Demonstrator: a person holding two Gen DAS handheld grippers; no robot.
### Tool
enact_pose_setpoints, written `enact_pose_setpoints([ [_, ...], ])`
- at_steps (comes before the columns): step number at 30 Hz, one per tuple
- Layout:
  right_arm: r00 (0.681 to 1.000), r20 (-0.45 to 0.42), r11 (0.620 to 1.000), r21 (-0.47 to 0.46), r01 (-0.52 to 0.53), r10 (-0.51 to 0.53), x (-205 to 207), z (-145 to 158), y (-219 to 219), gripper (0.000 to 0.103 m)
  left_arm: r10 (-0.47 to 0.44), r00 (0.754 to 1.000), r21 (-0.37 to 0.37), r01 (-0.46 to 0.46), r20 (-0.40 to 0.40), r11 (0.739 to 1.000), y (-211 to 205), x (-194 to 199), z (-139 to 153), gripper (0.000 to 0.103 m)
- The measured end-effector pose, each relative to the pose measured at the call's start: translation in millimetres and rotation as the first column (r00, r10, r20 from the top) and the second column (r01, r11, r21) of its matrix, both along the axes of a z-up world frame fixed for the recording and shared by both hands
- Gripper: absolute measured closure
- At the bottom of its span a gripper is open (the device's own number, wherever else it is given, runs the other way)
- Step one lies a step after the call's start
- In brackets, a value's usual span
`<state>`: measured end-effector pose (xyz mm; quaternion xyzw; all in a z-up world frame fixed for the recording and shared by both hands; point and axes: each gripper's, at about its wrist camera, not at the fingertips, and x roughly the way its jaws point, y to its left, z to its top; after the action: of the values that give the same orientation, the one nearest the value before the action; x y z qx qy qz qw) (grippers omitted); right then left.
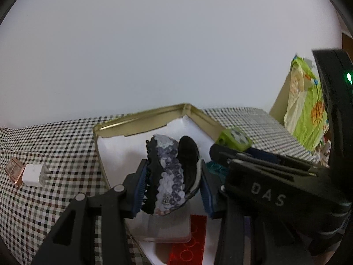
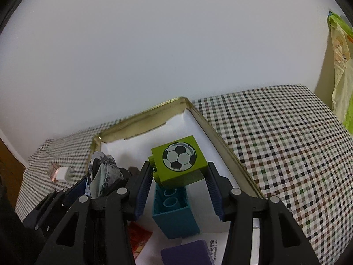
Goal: Organize rigid objects
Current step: 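Carry the grey pouch and green block over the tin and release them inside, then withdraw both open tools upward from the tin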
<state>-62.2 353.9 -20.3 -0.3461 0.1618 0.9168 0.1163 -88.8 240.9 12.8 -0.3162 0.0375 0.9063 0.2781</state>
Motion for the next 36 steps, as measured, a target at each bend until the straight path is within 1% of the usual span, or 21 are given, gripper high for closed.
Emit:
enact_pose_setpoints([
  [2,1.0,0.011,1.0,-0.009,-0.001,0.001,-4.6,-7.3,2.5,0.052,-0.005,0.999,-0.035,0.004,-0.035,0.999,9.1,1.7,-1.7,0.06],
  [7,0.999,0.037,1.0,-0.002,-0.004,0.004,-4.7,-9.5,0.2,0.052,-0.014,0.997,-0.087,0.007,-0.081,0.996,21.3,5.8,-6.6,0.06],
  [8,0.999,0.04,1.0,0.003,-0.007,0.007,-4.3,-9.1,-1.5,0.052,-0.017,0.996,-0.095,0.009,-0.089,0.995,13.5,7.5,-7.2,0.06],
  [9,0.999,0.042,1.0,0.007,-0.009,0.008,-2.9,-6.9,-3.7,0.052,-0.021,0.995,-0.107,0.011,-0.101,0.994,14.8,8.7,-7.9,0.06],
  [12,0.999,0.047,1.0,0.019,-0.015,0.014,-3.3,-7.2,-5.6,0.052,-0.044,0.993,-0.121,0.03,-0.109,0.992,17.9,9.4,-9.0,0.06],
  [14,0.999,0.052,1.0,0.014,-0.006,0.006,-4.6,-9.2,-4.4,0.052,-0.053,0.993,-0.127,0.039,-0.11,0.991,16.4,9.1,-9.6,0.058],
  [16,0.998,0.064,1.0,0.002,0.004,-0.004,-6.2,-11.5,-2.8,0.052,-0.074,0.992,-0.15,0.058,-0.098,0.987,17.8,8.8,-10.4,0.057],
  [18,0.998,0.068,1.0,-0.006,0.016,-0.015,-6.8,-12.6,-1.4,0.05,-0.088,0.993,-0.152,0.074,-0.083,0.986,17.0,7.3,-10.8,0.052],
  [20,0.998,0.053,0.999,-0.02,0.029,-0.028,-4.0,-11.6,1.1,0.04,-0.08,0.995,-0.121,0.072,-0.06,0.99,10.7,4.6,-10.1,0.035],
  [21,0.999,0.034,0.999,-0.025,0.043,-0.043,-0.7,-9.5,3.1,0.037,-0.063,0.997,-0.096,0.059,-0.046,0.994,6.9,2.2,-9.4,0.03],
  [22,0.998,0.024,0.998,-0.025,0.056,-0.056,1.3,-8.1,4.6,0.033,-0.05,0.998,-0.069,0.047,-0.034,0.996,3.1,-0.3,-8.8,0.022],
  [23,0.998,0.013,0.997,-0.03,0.067,-0.066,3.4,-6.6,6.4,0.032,-0.04,0.999,-0.043,0.039,-0.022,0.998,-1.0,-2.3,-8.3,0.012],
  [25,0.997,-0.015,0.995,-0.06,0.079,-0.08,7.6,-4.1,10.8,0.029,-0.017,1.0,0.003,0.017,-0.006,1.0,-7.9,-5.1,-7.3,0.002],
  [26,0.996,-0.024,0.994,-0.072,0.085,-0.086,9.3,-3.0,12.2,0.026,-0.01,1.0,0.013,0.01,-0.008,1.0,-8.5,-6.4,-7.7,0.001],
  [29,0.991,-0.046,0.989,-0.079,0.122,-0.126,14.2,0.6,15.1,0.025,-0.003,1.0,0.005,0.003,-0.014,1.0,-8.0,-6.5,-9.1,0.001],
  [32,0.983,-0.089,0.986,-0.064,0.154,-0.159,21.1,8.1,15.4,0.025,0.027,0.996,0.022,-0.026,-0.084,0.999,-13.8,1.2,0.1,0.001],
  [36,0.963,-0.188,0.98,-0.089,0.18,-0.194,35.9,20.0,18.1,0.025,0.049,0.986,0.057,-0.04,-0.161,0.998,-23.3,9.1,15.8,0.001],
])
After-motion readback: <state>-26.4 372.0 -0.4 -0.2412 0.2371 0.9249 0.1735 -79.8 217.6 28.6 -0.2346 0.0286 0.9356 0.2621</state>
